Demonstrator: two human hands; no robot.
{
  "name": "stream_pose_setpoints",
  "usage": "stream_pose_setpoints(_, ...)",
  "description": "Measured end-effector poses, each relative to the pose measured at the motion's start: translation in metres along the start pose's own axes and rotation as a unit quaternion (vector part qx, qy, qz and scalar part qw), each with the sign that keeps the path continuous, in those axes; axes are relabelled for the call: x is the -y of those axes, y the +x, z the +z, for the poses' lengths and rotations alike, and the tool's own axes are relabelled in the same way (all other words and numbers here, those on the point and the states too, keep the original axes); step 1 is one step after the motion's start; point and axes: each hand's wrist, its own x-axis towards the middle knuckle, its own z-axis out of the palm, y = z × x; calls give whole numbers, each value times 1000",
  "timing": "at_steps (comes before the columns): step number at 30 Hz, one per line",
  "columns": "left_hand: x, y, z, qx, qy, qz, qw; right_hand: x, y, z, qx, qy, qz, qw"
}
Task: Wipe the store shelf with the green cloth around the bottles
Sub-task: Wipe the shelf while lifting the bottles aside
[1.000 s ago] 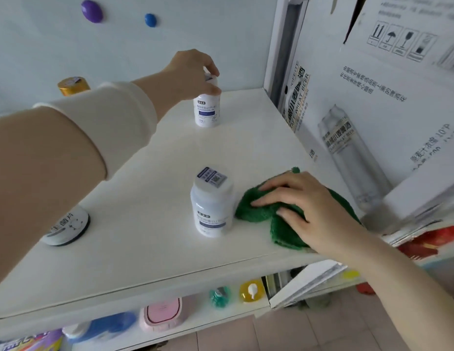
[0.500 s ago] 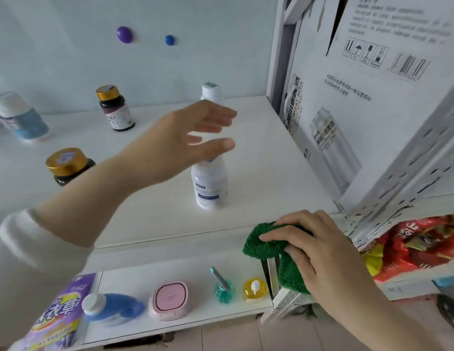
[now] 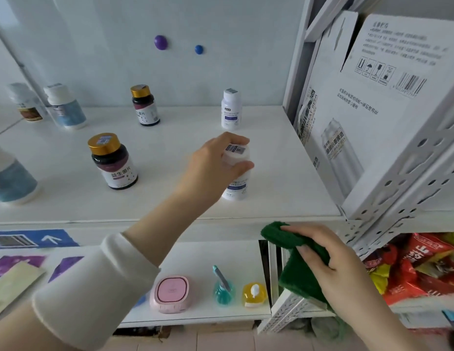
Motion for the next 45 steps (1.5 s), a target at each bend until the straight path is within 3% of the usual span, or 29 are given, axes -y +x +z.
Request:
stream_pose_setpoints(7, 2, -7, -25, -7, 38, 19, 999, 32, 16, 3, 35, 149, 56, 987)
stream_pose_setpoints(16, 34, -9, -166, -108, 156, 21, 982, 96, 35, 65, 116, 235, 23, 965)
stream_pose_setpoints(21, 74, -15, -177, -8, 143, -24, 989, 135, 66, 109, 71, 248, 46, 965)
stream_pose_setpoints(24, 94, -12, -172, 11, 112, -10, 994, 150, 89, 131, 39, 269, 92, 958)
stream_pose_setpoints(29, 115, -6, -171, 14, 58, 22, 998, 153, 117, 147, 63, 398, 208, 891)
stream_pose_setpoints(32, 118, -2, -171, 17, 14, 21, 1000, 150, 126, 147, 39, 425, 215, 878)
stream_pose_setpoints(34, 119, -1, -173, 15, -3, 12, 1000, 148, 131, 149, -13, 372, 182, 910)
stream_pose_setpoints(36, 122, -1, -175, 9, -15, 7, 1000, 142, 135, 157, -72, 148, 117, 979)
stream_pose_setpoints(37, 124, -2, -177, 5, -18, 5, 1000, 136, 135, 163, -82, 18, 86, 993)
stream_pose_setpoints(40, 127, -5, -182, 2, -15, 3, 1000, 114, 132, 183, -67, -179, 14, 982)
stream_pose_setpoints(45, 130, -8, -187, 8, -18, -2, 1000, 94, 190, 200, -73, -299, -15, 951)
